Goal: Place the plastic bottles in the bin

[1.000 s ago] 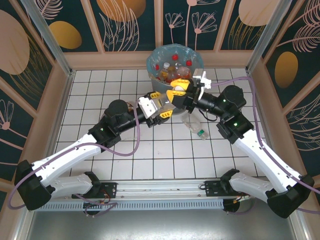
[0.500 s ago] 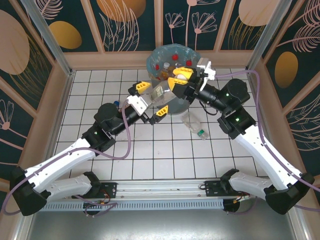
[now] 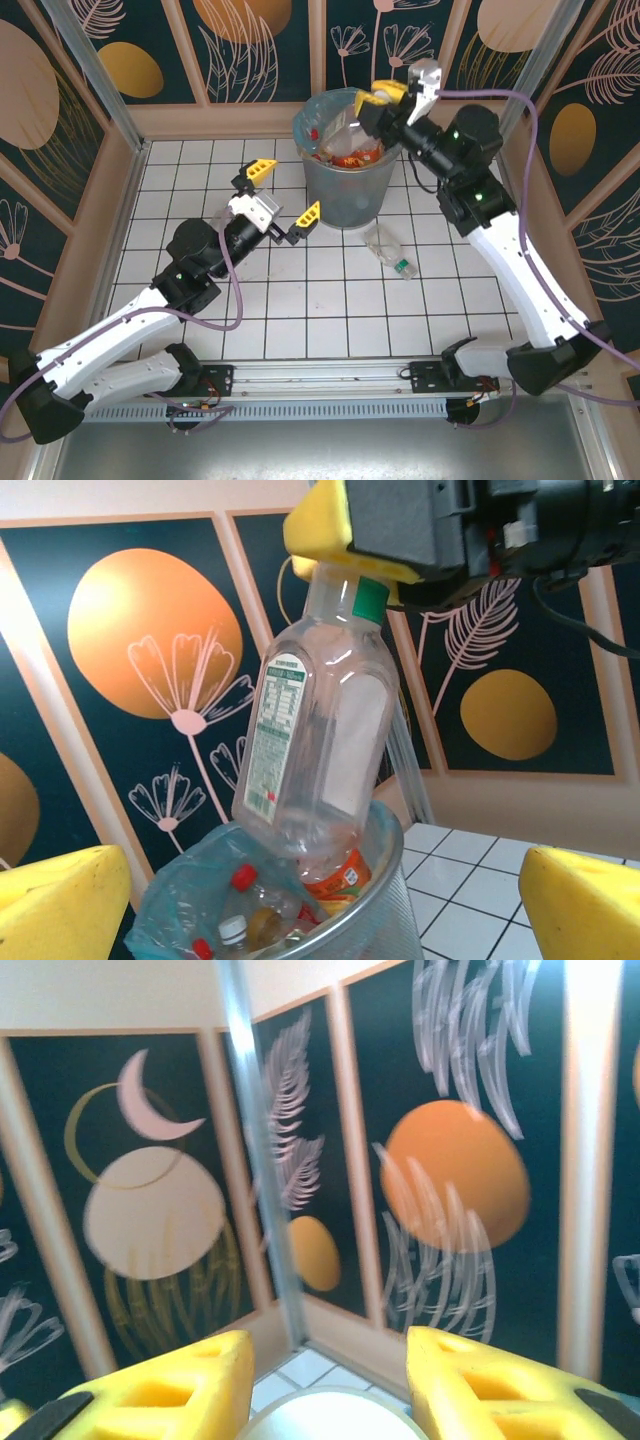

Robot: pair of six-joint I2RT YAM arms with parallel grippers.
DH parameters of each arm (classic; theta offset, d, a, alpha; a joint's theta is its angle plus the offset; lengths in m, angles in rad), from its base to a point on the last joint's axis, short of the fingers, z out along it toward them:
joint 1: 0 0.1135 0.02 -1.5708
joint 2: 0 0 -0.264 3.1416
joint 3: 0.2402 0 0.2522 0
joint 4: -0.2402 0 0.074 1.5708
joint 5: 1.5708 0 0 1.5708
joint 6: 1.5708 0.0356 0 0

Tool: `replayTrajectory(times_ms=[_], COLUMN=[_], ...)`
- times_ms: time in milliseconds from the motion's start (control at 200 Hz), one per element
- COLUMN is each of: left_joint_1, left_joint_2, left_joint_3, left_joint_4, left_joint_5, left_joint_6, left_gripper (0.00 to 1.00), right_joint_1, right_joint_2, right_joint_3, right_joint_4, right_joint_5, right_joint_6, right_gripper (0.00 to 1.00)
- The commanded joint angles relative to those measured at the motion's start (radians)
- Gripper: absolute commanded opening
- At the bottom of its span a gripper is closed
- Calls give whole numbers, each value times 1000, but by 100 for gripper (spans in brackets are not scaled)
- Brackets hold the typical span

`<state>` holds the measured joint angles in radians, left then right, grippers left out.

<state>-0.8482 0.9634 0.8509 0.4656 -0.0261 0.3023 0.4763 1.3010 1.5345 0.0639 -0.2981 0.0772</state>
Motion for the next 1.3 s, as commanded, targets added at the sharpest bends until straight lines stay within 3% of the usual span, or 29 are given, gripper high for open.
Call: replayTrajectory(times_ms=[0,270,425,646,986,1291], left_joint_1=[-1,-2,-2,-2,-1,-2], left_joint_2=[-12,-43,-78,-98,-111,-86], left_joint_3=[-3,12,-19,-28,-46,-39], left_joint_4=[20,-28,-21,-37,-47,-59], left_joint_5=[0,26,12,15,9,26], left_joint_6=[15,6,17,20,22,21], left_gripper=[99,99,99,99,99,99], right_joint_1=[-33,-111,-125,-119,-85,-63], right_joint_2=[78,249,312,387,429,515], right_joint_3=[124,281,274,249,199,265], right_joint_4=[-101,-241,-242,-231,-381,-537], right_joint_5=[74,5,-13,-132,-105,-148], right_joint_6=[-60,-68,-72,-45,-140,-191], right_gripper=[15,15,15,16,18,19])
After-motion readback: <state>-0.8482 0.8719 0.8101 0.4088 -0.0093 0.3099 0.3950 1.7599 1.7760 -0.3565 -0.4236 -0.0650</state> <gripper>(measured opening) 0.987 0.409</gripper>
